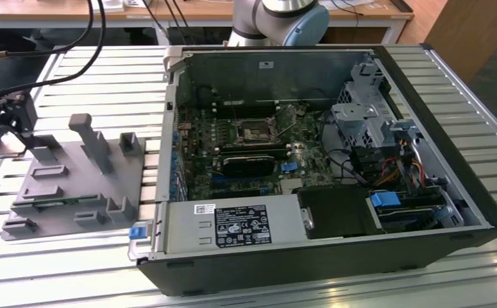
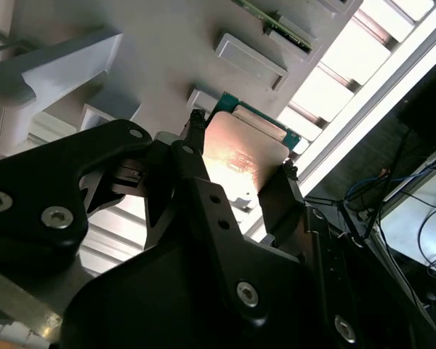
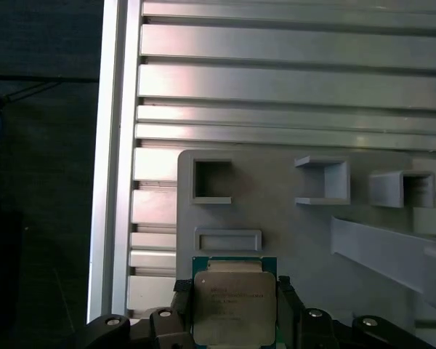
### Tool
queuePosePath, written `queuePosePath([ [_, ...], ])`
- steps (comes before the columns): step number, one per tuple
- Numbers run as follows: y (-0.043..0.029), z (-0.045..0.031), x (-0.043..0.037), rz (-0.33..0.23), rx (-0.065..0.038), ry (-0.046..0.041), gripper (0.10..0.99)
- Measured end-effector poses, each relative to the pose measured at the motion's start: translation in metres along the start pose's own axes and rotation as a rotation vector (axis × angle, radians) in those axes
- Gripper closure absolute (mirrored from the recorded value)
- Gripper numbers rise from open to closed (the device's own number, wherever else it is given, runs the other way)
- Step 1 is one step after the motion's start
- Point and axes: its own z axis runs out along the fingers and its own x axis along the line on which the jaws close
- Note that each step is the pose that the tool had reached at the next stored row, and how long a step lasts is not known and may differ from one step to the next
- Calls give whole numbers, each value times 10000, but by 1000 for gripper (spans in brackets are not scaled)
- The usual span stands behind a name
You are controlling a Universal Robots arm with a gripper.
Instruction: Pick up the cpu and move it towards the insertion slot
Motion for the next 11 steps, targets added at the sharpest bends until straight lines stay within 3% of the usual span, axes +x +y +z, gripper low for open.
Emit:
queuePosePath([
  [11,7,-89,-1,0,0,1,545],
])
